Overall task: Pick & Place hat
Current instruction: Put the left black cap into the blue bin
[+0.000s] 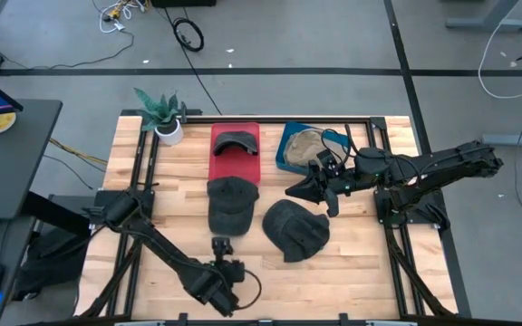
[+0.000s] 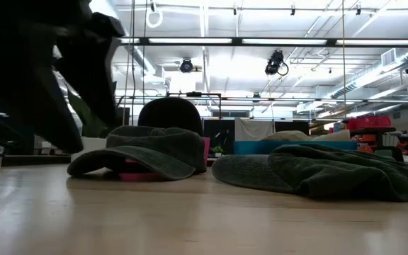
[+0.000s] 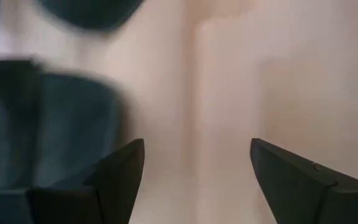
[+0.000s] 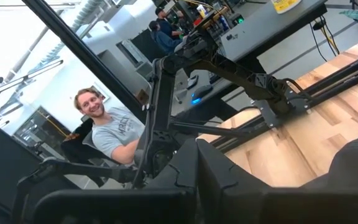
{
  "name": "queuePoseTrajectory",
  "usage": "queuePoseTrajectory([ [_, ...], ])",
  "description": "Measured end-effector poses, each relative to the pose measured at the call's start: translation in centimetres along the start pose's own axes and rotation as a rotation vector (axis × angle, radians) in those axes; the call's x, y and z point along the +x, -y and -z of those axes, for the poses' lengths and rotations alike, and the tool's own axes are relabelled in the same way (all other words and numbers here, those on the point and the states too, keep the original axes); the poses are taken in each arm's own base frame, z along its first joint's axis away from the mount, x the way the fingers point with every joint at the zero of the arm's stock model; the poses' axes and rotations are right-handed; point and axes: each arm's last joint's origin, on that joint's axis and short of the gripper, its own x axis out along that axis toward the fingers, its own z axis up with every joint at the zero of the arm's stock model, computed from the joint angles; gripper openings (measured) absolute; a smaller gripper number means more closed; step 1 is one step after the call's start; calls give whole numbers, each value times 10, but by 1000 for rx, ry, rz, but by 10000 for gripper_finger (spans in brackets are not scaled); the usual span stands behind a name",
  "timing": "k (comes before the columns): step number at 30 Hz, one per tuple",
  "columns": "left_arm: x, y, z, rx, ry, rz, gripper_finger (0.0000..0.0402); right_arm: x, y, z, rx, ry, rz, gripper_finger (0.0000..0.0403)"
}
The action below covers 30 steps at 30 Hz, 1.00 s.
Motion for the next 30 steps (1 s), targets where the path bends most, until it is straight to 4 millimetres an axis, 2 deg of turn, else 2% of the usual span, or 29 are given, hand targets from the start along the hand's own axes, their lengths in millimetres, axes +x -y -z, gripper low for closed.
queuePoseTrajectory([
  [5,4,-13,4,-38,-60,-101,291,0,1,1,-11,-15,12,6],
  [14,18,-30,-3,-10,-98,-135,291,0,2,3,-15,-28,23,6],
  [18,29,-37,1,-19,-128,-161,291,0,2,3,5,-28,23,6],
  [23,42,-37,10,-30,-151,-140,291,0,2,3,30,-28,23,6],
  [30,48,-36,15,-26,-113,-180,291,0,2,3,49,-27,23,6],
])
